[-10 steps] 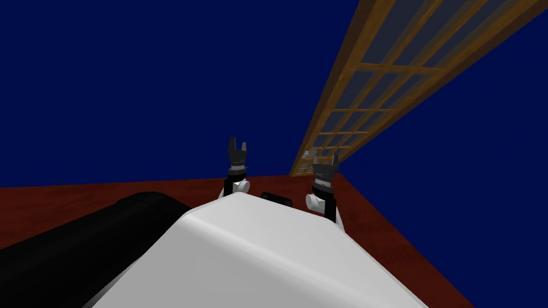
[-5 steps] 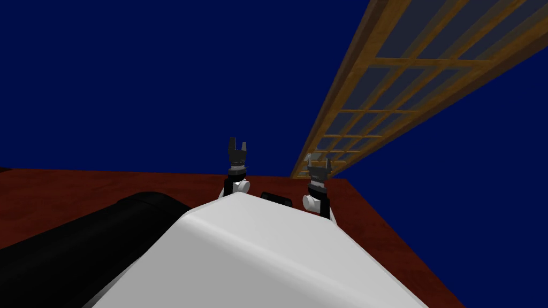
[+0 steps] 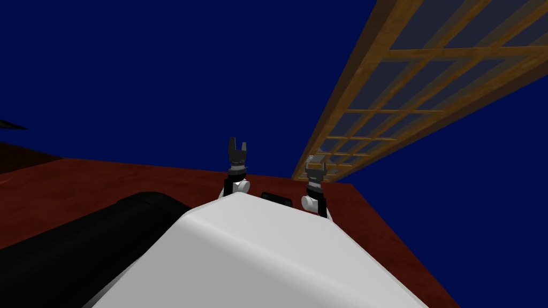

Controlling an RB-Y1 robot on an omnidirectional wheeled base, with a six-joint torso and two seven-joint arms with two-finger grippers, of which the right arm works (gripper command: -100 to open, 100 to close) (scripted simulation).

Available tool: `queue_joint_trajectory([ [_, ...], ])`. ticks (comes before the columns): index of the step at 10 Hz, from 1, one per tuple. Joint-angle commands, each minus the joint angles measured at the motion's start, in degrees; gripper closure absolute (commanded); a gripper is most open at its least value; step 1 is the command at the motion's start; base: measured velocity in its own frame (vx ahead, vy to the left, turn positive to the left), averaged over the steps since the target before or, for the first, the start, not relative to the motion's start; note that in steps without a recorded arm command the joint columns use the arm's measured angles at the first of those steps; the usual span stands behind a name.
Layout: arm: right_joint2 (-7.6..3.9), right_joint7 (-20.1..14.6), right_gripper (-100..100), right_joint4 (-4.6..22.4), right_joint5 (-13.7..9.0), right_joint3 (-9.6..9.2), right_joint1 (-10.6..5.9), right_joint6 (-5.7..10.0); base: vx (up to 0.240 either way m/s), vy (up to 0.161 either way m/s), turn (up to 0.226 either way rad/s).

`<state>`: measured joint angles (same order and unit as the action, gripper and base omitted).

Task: Pull the door open

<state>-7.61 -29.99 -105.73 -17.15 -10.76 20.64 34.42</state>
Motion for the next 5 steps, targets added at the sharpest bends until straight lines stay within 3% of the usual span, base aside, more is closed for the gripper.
queue_joint_trajectory([
  [1, -1.11, -2.9, -100, 2.9, -2.9, -1.02, -0.56, 1.72, 0.045, -0.092, 0.176],
  [4, -1.85, -5.1, -100, 6.3, -4.8, -1.67, -1.03, 2.76, 0.031, -0.057, 0.108],
  [5, -2.60, -7.1, -100, 8.8, -6.7, -2.34, -1.52, 3.82, 0.025, -0.057, 0.120],
])
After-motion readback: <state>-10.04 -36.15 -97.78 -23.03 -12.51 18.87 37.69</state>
